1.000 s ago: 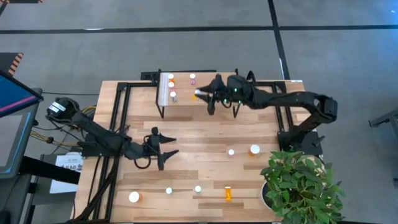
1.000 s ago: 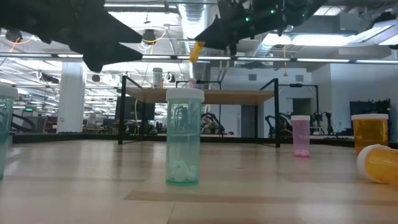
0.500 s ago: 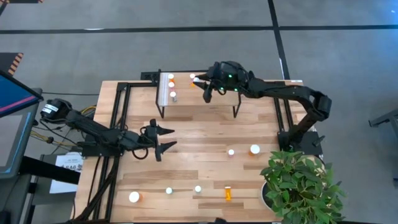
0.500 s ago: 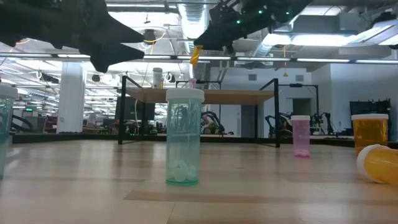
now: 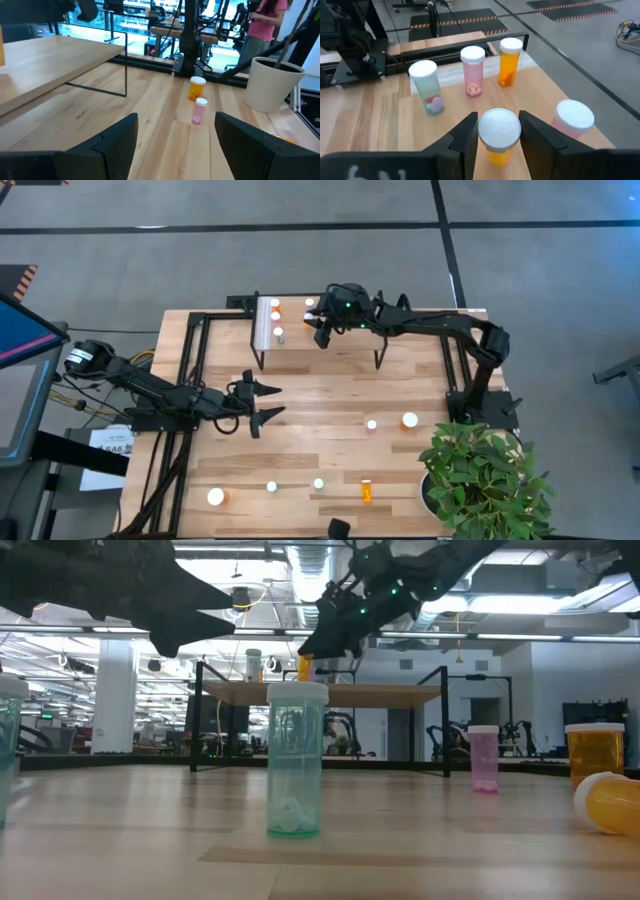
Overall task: Pick and place medicine bottles onto shelf by color
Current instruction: Put the top small orange pill bottle on the shelf
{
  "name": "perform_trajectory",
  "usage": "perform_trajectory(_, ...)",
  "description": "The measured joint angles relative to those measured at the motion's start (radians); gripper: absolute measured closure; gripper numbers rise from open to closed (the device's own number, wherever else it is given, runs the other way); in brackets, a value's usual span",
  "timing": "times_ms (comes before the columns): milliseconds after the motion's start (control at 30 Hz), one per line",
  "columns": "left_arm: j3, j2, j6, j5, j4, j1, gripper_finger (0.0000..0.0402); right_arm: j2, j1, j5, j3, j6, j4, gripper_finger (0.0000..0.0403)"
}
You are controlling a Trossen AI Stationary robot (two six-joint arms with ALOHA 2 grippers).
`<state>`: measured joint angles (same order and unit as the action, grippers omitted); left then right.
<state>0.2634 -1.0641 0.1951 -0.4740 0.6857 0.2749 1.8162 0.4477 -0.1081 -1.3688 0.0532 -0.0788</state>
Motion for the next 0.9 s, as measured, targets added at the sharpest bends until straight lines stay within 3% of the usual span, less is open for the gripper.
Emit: perform_trajectory(900, 0.000, 0.000, 0.024, 0.001, -0.018, 0.000, 0.0150, 0.002, 0.001, 0.002, 0.000, 0.027, 0.041, 0.0240)
